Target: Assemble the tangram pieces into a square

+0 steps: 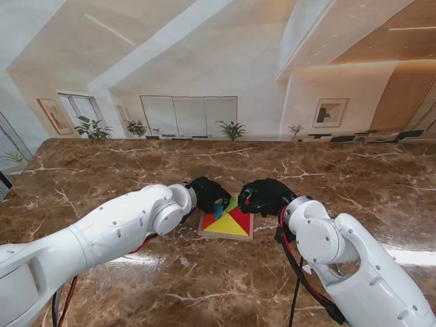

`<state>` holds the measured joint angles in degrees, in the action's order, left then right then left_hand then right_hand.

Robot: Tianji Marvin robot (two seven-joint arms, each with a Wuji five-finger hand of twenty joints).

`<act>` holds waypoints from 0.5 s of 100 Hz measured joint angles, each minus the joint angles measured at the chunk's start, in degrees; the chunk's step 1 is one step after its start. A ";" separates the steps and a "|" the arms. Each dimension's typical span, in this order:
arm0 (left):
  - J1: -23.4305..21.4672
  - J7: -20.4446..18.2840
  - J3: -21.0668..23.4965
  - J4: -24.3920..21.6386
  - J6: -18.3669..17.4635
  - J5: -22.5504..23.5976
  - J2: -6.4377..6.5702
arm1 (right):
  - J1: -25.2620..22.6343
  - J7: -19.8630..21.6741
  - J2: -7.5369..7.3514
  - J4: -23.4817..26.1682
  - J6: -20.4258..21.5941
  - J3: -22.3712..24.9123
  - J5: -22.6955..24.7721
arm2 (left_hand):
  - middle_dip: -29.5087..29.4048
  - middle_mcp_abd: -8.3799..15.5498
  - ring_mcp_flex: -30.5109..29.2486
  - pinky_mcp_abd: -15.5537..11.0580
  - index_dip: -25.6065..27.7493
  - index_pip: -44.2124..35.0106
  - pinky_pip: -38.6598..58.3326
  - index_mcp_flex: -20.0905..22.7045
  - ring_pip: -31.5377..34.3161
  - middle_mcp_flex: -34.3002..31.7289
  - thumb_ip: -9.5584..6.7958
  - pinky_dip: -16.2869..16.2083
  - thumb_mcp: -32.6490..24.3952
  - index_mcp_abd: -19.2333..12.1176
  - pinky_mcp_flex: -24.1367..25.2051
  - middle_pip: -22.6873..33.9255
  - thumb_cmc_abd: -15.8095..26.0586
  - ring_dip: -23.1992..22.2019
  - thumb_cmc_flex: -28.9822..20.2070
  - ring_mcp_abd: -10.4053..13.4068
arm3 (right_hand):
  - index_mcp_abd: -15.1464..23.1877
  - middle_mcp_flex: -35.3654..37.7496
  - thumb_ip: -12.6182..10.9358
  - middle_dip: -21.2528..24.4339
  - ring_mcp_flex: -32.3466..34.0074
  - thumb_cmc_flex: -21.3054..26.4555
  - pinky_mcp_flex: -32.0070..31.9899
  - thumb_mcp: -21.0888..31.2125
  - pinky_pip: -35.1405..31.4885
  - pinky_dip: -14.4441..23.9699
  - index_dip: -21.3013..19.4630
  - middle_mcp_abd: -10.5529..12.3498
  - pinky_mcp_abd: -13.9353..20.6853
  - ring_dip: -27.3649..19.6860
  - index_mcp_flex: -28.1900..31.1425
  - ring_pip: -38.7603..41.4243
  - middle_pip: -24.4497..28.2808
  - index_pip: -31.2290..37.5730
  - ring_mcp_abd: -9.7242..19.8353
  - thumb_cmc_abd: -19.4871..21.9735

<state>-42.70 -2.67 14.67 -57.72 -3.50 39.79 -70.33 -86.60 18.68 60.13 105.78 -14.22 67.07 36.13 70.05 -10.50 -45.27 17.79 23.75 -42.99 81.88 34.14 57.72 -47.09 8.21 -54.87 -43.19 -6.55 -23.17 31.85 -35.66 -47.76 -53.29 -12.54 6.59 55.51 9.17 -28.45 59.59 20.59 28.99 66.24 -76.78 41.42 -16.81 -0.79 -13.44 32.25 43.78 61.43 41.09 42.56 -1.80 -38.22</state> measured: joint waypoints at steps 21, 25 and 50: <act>0.14 -0.11 -0.05 0.08 -0.15 -0.01 0.00 | 0.06 0.26 -0.01 -0.09 0.07 0.00 -0.11 | -0.01 0.00 0.54 -0.01 0.01 0.60 0.00 -0.38 0.00 0.58 0.00 0.00 0.02 0.00 0.07 0.95 1.00 0.00 0.04 0.04 | -0.01 0.00 0.00 0.00 0.00 0.00 0.07 0.00 0.00 -0.01 0.07 0.00 0.00 0.00 0.00 0.00 0.00 0.04 0.00 0.00; 0.18 -0.16 -0.09 0.09 -0.17 -0.01 0.00 | 0.08 0.26 -0.01 -0.12 0.07 0.00 -0.11 | -0.03 0.01 0.54 -0.01 0.02 0.61 0.00 -0.82 0.00 0.92 0.00 0.00 0.02 0.00 0.08 0.81 1.01 0.00 0.05 0.04 | -0.01 0.00 0.00 0.00 0.00 0.00 0.08 0.00 0.00 -0.02 0.10 -0.01 0.00 0.00 0.00 0.00 0.00 0.05 0.00 0.00; 0.41 -0.08 -0.20 0.15 -0.32 0.20 0.00 | 0.16 0.28 -0.03 -0.24 0.09 -0.03 -0.19 | -0.70 0.02 0.57 -0.16 -0.12 6.19 0.00 -3.72 0.00 2.05 0.00 0.00 0.05 1.38 0.11 1.75 1.03 0.00 1.24 0.16 | -0.01 0.00 0.00 0.00 0.01 0.00 0.10 0.00 -0.01 -0.05 0.57 -0.01 0.00 0.00 0.00 0.00 0.00 0.05 0.00 0.00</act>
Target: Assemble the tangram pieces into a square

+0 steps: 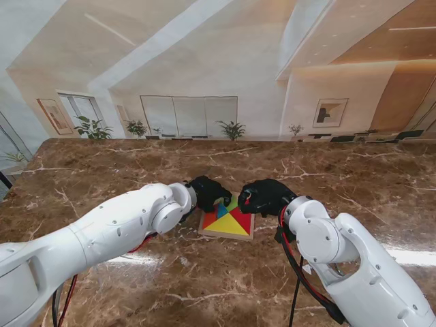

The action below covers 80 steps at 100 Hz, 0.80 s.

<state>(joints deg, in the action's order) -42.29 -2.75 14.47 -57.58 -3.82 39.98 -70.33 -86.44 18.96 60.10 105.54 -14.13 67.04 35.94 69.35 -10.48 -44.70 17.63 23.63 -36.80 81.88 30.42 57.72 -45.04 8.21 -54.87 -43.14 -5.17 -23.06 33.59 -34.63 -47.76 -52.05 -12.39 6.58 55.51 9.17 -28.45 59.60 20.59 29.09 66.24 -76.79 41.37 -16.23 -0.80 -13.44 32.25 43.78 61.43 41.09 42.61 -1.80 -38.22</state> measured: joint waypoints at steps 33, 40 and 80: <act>0.02 -0.29 0.38 -0.10 -0.14 0.29 0.31 | 0.08 0.18 -0.02 -0.04 -0.01 0.00 -0.11 | -0.70 0.00 0.01 -0.37 0.00 0.05 -0.01 -0.01 0.00 0.45 0.00 0.00 0.00 0.52 0.00 0.64 0.04 0.00 0.00 0.04 | 0.00 0.00 0.00 0.00 0.00 0.00 0.01 0.00 -0.01 -0.02 0.06 0.00 0.00 -0.02 0.00 0.00 0.00 0.01 0.00 0.00; -0.22 -0.32 0.93 -0.32 -0.13 0.61 0.57 | 0.11 0.21 -0.02 -0.08 0.01 0.00 -0.11 | -0.76 0.00 0.01 -0.37 0.00 0.42 -0.01 -0.62 0.00 0.45 0.00 0.00 0.00 0.61 0.00 0.66 0.04 0.00 0.01 0.07 | 0.00 0.00 0.00 0.00 0.00 0.00 0.01 0.00 -0.01 -0.02 0.07 0.00 0.00 -0.02 0.00 0.00 0.00 0.01 0.00 0.00; -5.42 -4.41 12.60 -8.65 -0.27 2.71 4.73 | 0.40 0.12 -0.05 -0.46 0.62 -0.14 -0.02 | -14.24 0.03 1.43 -0.40 -0.01 0.62 -0.27 -0.59 -0.74 4.03 -1.72 0.00 -3.80 0.78 1.81 4.84 3.25 0.02 11.23 -0.09 | -0.01 0.00 0.00 0.00 0.01 0.00 0.02 0.00 -0.01 -0.03 0.08 0.00 0.00 -0.02 0.00 0.00 0.00 0.01 0.00 0.00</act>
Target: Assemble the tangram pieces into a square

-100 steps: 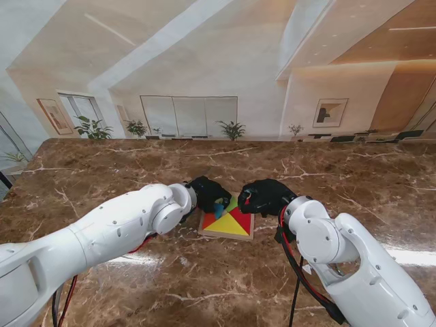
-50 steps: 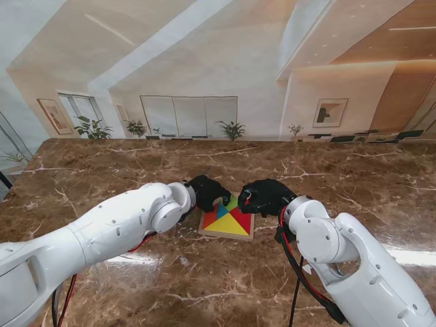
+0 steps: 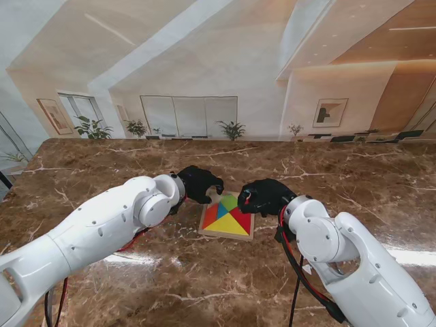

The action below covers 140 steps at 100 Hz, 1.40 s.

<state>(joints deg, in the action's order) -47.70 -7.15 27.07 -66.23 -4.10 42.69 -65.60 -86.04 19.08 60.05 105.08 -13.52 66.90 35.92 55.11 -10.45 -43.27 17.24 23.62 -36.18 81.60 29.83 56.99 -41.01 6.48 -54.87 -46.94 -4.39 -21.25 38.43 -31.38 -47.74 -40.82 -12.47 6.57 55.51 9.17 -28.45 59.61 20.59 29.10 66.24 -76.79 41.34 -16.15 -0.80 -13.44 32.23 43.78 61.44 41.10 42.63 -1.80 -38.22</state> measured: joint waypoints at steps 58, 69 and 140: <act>-10.51 -5.51 18.97 -7.19 0.14 7.90 4.87 | 0.05 -4.09 0.53 -0.64 2.86 -0.29 0.94 | -8.45 0.00 5.16 1.24 -0.76 2.81 -3.37 0.03 -5.78 3.50 -0.04 -0.03 3.68 1.25 5.54 -5.55 2.22 0.70 2.72 -2.76 | 0.02 -0.93 -0.58 0.00 -0.05 0.00 -0.22 0.00 0.00 -0.01 -1.48 0.00 0.00 -0.01 0.00 0.00 0.00 -0.01 0.00 0.00; -11.69 -6.90 20.86 -8.05 0.86 8.30 5.31 | -0.16 -4.89 0.74 -0.64 3.30 -0.04 1.09 | -9.35 0.00 5.94 1.43 -1.33 3.41 -4.17 0.03 -6.66 4.41 -0.04 -0.05 4.96 1.54 6.42 -6.65 2.51 1.31 4.48 -2.92 | 0.05 -1.22 -0.58 0.00 -0.09 0.00 -0.47 -0.01 0.00 -0.01 -1.66 0.00 0.00 -0.01 0.00 0.00 0.00 -0.03 0.00 -0.17; -22.79 -14.35 34.57 -17.44 9.98 17.56 6.66 | -0.46 -5.01 0.79 -0.57 3.75 0.00 0.86 | -14.19 -0.39 11.80 1.46 -3.52 9.67 -7.00 -1.78 -10.29 10.11 -0.05 -2.21 10.16 7.47 12.24 -10.83 3.94 1.38 6.21 -3.97 | 0.05 -1.20 -0.58 0.00 -0.09 -0.01 -0.76 -0.02 0.00 -0.02 -2.93 0.00 0.00 -0.01 0.00 0.00 0.01 -0.11 0.00 -0.58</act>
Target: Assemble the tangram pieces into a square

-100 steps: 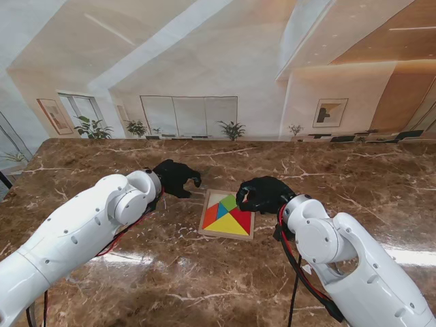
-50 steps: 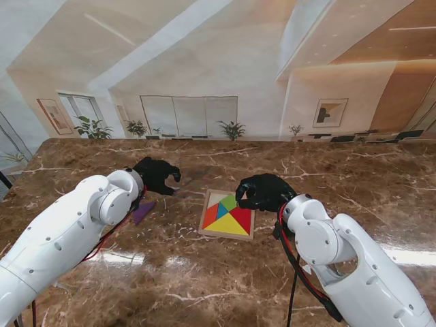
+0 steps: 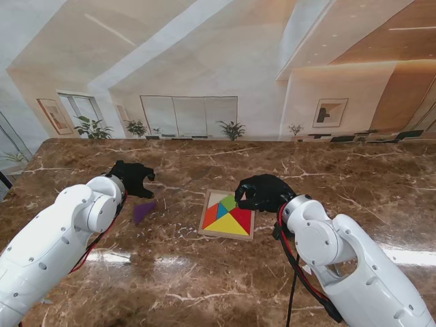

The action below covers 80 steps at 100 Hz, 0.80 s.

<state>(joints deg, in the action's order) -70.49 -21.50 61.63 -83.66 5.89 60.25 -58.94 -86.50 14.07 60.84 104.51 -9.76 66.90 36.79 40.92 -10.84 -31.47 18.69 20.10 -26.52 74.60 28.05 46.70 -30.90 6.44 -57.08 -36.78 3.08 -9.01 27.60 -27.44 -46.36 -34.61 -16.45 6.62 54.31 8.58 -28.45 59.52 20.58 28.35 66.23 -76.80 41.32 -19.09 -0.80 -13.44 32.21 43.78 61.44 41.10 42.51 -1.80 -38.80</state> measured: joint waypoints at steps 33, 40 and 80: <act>-5.11 -2.50 3.16 -3.03 8.07 4.00 0.49 | -0.38 -0.68 0.07 0.13 0.11 -0.01 -0.07 | -3.00 -0.83 1.45 0.01 -0.72 2.79 -0.84 -0.54 -1.32 0.52 0.00 -0.64 5.46 2.73 2.32 -3.34 1.16 0.00 0.00 -0.41 | 0.00 0.00 0.00 0.00 0.00 0.00 0.00 0.00 0.00 0.00 -0.04 0.00 0.00 0.00 0.00 0.00 0.00 0.00 0.00 0.00; -5.68 -2.91 3.16 -3.37 9.75 5.10 0.52 | -0.46 -0.90 0.12 0.13 0.12 -0.01 -0.07 | -3.64 -0.96 1.46 0.01 -0.74 2.98 -1.05 -0.54 -1.32 0.53 0.00 -0.67 6.27 2.81 2.67 -3.96 1.83 0.00 0.00 -0.49 | 0.00 0.00 0.00 0.00 0.00 0.00 0.00 0.00 0.00 0.00 -0.04 0.00 0.00 0.00 0.00 0.00 0.00 -0.01 0.00 0.00; -6.51 -2.50 -1.56 -2.94 19.44 4.42 0.78 | -0.73 -1.44 0.23 0.10 0.44 -0.02 -0.18 | -5.68 -1.50 2.08 0.13 0.82 -1.19 -1.80 -1.29 -1.40 0.54 0.00 -1.96 12.03 2.82 3.45 -5.38 3.97 -0.04 0.01 -1.11 | 0.00 0.02 0.00 0.02 0.00 0.00 0.00 0.00 0.00 0.00 -0.06 0.00 0.00 0.00 0.00 0.00 0.00 -0.01 0.00 0.00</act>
<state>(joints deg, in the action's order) -77.00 -24.00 60.07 -86.60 25.32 64.67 -58.16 -87.23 12.63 61.08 104.61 -9.32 66.88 36.61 35.24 -12.34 -29.39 18.82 20.92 -27.70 72.81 26.76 45.29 -30.36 6.44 -59.04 -24.76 5.90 -5.56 22.23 -23.47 -46.39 -34.60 -17.56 6.62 54.33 8.58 -28.44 59.52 20.58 28.35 66.23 -76.80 41.32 -19.15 -0.80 -13.44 32.21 43.78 61.44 41.10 42.51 -1.80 -38.80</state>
